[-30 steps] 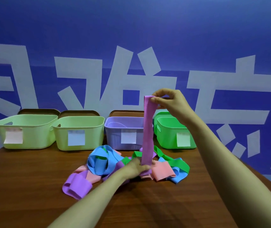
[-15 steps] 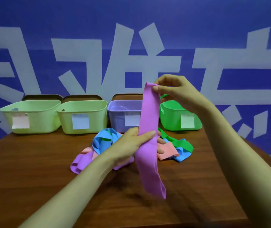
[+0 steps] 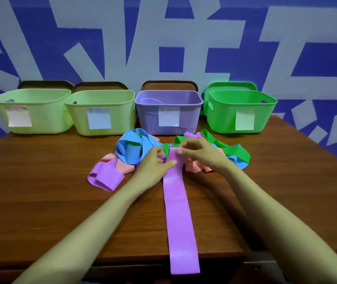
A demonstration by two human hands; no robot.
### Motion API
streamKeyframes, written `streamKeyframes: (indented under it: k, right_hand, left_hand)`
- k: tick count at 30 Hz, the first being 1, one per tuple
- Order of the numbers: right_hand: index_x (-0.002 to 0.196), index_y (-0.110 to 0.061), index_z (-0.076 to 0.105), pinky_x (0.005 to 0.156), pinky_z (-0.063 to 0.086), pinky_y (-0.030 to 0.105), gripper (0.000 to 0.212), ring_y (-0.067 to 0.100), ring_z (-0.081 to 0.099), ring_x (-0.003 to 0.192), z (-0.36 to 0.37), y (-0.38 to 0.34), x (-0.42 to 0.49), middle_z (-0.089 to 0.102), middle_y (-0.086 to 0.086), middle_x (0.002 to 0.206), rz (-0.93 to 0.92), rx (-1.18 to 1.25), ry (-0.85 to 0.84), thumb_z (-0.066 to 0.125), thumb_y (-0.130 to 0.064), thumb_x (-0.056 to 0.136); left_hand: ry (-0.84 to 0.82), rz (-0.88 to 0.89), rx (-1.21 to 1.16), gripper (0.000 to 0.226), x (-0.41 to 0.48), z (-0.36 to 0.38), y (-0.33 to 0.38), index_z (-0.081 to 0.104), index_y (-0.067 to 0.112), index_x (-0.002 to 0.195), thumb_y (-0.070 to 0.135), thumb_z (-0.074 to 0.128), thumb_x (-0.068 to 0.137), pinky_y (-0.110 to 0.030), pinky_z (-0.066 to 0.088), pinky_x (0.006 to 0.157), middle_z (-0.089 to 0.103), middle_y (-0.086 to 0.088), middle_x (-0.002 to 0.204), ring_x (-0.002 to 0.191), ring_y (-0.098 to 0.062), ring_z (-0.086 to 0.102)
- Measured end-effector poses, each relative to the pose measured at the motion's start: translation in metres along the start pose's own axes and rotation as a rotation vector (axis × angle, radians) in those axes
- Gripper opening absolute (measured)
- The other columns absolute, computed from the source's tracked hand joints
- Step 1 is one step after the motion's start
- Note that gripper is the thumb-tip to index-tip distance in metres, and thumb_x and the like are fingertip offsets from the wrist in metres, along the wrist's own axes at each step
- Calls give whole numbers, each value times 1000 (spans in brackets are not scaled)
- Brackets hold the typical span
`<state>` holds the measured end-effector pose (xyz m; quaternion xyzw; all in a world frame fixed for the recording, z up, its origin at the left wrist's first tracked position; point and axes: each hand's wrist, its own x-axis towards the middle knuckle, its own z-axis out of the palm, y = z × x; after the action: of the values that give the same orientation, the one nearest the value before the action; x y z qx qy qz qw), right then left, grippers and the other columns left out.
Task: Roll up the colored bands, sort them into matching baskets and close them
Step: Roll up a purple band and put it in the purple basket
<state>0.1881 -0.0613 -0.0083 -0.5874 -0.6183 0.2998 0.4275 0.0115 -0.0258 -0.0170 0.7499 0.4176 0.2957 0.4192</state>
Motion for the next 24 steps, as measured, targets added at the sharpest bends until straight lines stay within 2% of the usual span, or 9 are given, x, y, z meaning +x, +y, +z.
streamKeyframes:
  k: [3, 7, 9, 11, 14, 17, 21, 24]
  right_hand:
    - [91, -8, 67, 58, 43, 16, 4, 2, 51, 55, -1, 0, 5, 59, -9, 66, -27, 8, 65, 67, -9, 87]
    - [95, -5, 71, 59, 43, 15, 11, -1, 53, 60, 1, 6, 8, 63, -5, 74, -39, 13, 143, 69, -10, 85]
    - [100, -3, 70, 60, 46, 16, 15, 6, 55, 67, 2, 11, 7, 67, 3, 82, -2, 102, 151, 68, -10, 87]
    - [100, -7, 69, 65, 49, 16, 13, 5, 60, 74, 3, 14, 5, 70, 5, 87, 40, 228, 150, 65, -6, 88]
    - [90, -13, 68, 61, 46, 12, 13, 0, 59, 66, 8, 16, 7, 68, 1, 76, 52, 294, 209, 65, -1, 86]
    - [82, -16, 70, 59, 45, 12, 18, 0, 57, 64, 13, 16, 9, 69, -8, 67, 34, 296, 271, 66, 1, 85]
    - [86, -14, 72, 62, 44, 10, 17, -4, 61, 69, 17, 11, 3, 71, -11, 75, -29, 285, 301, 66, 1, 85]
    - [95, -15, 69, 62, 46, 9, 22, -5, 64, 72, 20, 6, -4, 72, -12, 83, -45, 367, 281, 62, 4, 86]
  left_hand:
    - [4, 39, -28, 38, 26, -2, -2, 55, 8, 119, 15, 70, 84, -34, 50, 90, 60, -6, 110, 89, -17, 57]
    - [-45, 70, -123, 15, 47, -2, -6, 64, 11, 98, 13, 70, 84, -24, 50, 76, 69, -8, 92, 86, -14, 63]
    - [-56, 78, -188, 12, 50, -1, -10, 65, 8, 96, 10, 69, 84, -20, 50, 73, 69, -6, 87, 81, -11, 63]
    - [-61, 54, -300, 11, 51, 0, -13, 65, 8, 94, 6, 69, 84, -17, 51, 69, 68, -6, 85, 78, -10, 63]
    - [-60, 13, -414, 11, 53, 5, -17, 64, 13, 86, 3, 68, 84, -17, 51, 66, 67, -6, 84, 75, -9, 63]
    - [-54, -21, -484, 10, 53, 11, -21, 64, 15, 88, 6, 66, 86, -26, 53, 73, 68, -7, 87, 82, -16, 64]
    - [-94, -75, -562, 13, 48, 10, -24, 66, 7, 101, 8, 62, 89, -33, 55, 80, 71, -14, 97, 88, -20, 68]
    - [-94, -94, -626, 10, 45, 9, -23, 67, 7, 97, 8, 63, 88, -27, 56, 72, 72, -9, 89, 81, -18, 69]
